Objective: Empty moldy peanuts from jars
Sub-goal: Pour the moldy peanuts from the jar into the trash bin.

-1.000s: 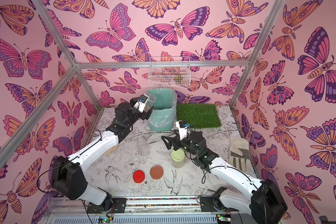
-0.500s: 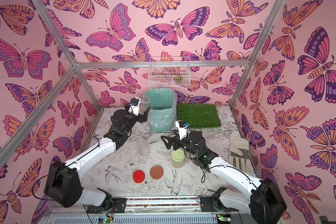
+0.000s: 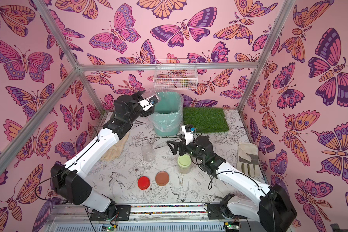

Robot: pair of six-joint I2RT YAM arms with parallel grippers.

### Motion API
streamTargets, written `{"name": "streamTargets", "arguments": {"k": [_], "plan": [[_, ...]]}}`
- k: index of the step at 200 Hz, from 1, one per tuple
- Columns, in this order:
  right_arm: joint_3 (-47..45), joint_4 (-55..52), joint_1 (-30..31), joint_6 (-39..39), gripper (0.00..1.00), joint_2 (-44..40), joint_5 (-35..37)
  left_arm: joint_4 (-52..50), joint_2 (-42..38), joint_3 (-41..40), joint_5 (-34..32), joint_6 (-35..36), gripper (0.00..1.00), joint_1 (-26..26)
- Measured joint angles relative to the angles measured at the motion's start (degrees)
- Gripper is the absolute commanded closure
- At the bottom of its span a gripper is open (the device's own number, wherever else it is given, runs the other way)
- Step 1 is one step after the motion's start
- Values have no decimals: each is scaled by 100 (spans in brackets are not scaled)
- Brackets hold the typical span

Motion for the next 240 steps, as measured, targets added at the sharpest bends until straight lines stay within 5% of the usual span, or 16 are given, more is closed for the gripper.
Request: {"name": "streamTargets", "arguments": {"k": [53, 89, 214, 240], "plan": [[-153, 20, 0, -9, 1, -105, 208, -1040, 1517, 1751, -796, 3915, 100, -81], [-240, 28, 0, -33, 1, -133, 306, -1158, 2026, 2551, -654, 5340, 100, -114], [-258, 61, -2, -114, 1, -133, 339, -1338, 2002, 2319, -455, 5971, 100, -262], [-258, 118, -2, -114, 1, -133, 341, -1325, 1976, 2317, -380, 5259, 100, -262]]}}
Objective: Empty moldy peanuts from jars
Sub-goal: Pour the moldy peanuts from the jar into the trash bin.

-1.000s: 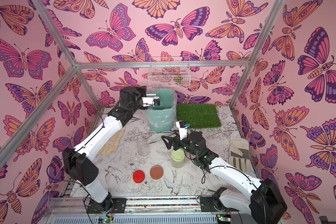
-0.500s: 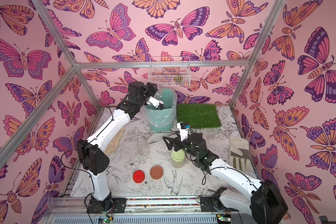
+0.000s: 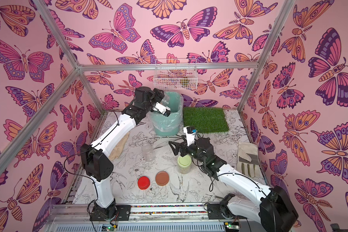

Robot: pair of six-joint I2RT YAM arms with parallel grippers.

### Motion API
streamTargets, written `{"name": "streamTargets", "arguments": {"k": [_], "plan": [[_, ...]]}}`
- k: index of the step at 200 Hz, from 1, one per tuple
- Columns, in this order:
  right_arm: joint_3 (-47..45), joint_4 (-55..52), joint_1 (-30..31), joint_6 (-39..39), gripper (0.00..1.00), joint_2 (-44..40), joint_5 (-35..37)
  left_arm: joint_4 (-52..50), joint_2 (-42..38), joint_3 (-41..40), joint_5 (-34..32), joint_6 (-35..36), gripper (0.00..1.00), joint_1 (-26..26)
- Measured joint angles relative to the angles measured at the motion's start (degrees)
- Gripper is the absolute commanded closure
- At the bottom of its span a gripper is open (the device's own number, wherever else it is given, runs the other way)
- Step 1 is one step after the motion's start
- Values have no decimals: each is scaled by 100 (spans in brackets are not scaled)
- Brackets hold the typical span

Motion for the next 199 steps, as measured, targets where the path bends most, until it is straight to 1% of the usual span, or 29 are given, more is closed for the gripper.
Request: {"name": "streamTargets", "arguments": {"k": [18, 34, 72, 101, 132, 163, 199], "plan": [[0, 7, 0, 0, 1, 0, -2, 76, -85, -55, 4, -946, 100, -2], [0, 7, 0, 0, 1, 0, -4, 328, -258, -278, -33, -1867, 100, -17], [0, 4, 0, 9, 1, 2, -9, 807, -754, -837, -343, -4068, 100, -37], [2, -20, 0, 24, 1, 4, -74, 1145, -1237, -1464, -577, -5600, 100, -35], [83, -98, 0, 26, 1, 26, -186, 1276, -1749, -2100, -706, -7235, 100, -20], [160, -127, 0, 103, 1, 42, -269, 1329, -2251, -2715, -778, -8570, 100, 42], [166, -144, 0, 157, 1, 42, -310, 1331, -2651, -3329, -793, -9608, 100, 216]]}}
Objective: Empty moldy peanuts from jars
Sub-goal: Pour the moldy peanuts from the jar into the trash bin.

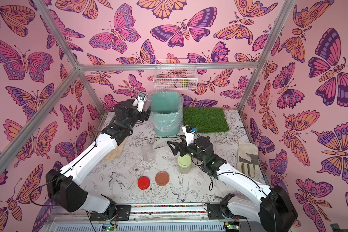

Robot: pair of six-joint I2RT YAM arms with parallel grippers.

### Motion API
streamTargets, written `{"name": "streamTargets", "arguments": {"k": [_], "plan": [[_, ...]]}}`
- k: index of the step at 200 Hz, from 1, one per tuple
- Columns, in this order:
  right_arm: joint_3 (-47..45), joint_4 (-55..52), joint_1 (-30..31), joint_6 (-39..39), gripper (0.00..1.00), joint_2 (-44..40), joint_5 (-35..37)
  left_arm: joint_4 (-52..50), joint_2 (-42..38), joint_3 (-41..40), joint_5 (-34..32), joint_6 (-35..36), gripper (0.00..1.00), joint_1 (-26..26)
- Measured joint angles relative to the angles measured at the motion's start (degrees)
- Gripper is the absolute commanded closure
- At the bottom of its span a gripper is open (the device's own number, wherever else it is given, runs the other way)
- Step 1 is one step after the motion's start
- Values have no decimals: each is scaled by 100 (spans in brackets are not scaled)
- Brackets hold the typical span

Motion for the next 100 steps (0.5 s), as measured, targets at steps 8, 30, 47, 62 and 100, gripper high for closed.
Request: {"name": "streamTargets", "arguments": {"k": [8, 30, 47, 62, 100], "plan": [[7, -17, 0, 7, 1, 0, -4, -11, -63, -107, 15, -195, 100, 61], [22, -26, 0, 22, 1, 0, -20, -7, -188, -306, 81, -595, 100, 234], [44, -31, 0, 28, 1, 4, -44, -7, -232, -380, 96, -673, 100, 326], [61, -42, 0, 39, 1, 7, -50, -11, -238, -393, 101, -638, 100, 348], [66, -44, 0, 39, 1, 26, -55, -42, -238, -387, 243, 48, 100, 348]]}}
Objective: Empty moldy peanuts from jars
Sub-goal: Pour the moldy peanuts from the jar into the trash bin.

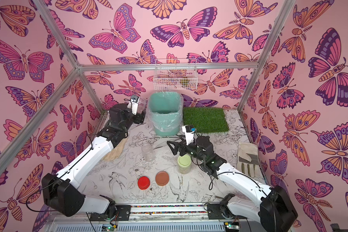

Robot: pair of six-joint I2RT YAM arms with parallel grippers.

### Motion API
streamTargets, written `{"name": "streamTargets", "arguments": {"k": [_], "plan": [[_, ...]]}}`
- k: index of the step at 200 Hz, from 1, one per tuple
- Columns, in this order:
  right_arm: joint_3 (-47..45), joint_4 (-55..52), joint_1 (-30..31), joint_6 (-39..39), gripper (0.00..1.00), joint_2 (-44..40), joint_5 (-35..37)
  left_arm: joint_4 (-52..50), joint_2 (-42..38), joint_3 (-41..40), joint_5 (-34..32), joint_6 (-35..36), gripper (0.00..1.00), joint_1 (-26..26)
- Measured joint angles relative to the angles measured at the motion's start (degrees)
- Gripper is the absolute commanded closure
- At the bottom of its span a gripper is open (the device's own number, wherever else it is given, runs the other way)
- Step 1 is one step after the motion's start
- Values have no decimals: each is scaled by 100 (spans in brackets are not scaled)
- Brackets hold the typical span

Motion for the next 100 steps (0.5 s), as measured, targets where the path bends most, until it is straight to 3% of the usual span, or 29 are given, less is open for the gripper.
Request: {"name": "streamTargets", "arguments": {"k": [48, 79, 100], "plan": [[0, 9, 0, -2, 1, 96, -35, -820, 446, 1016, 199, 2076, 100, -48], [-20, 61, 2, -2, 1, 96, -9, -1392, 1147, 2107, -81, 4236, 100, -306], [-83, 72, 2, -4, 1, 94, 17, -1493, 1716, 2664, -428, 6334, 100, -501]]}}
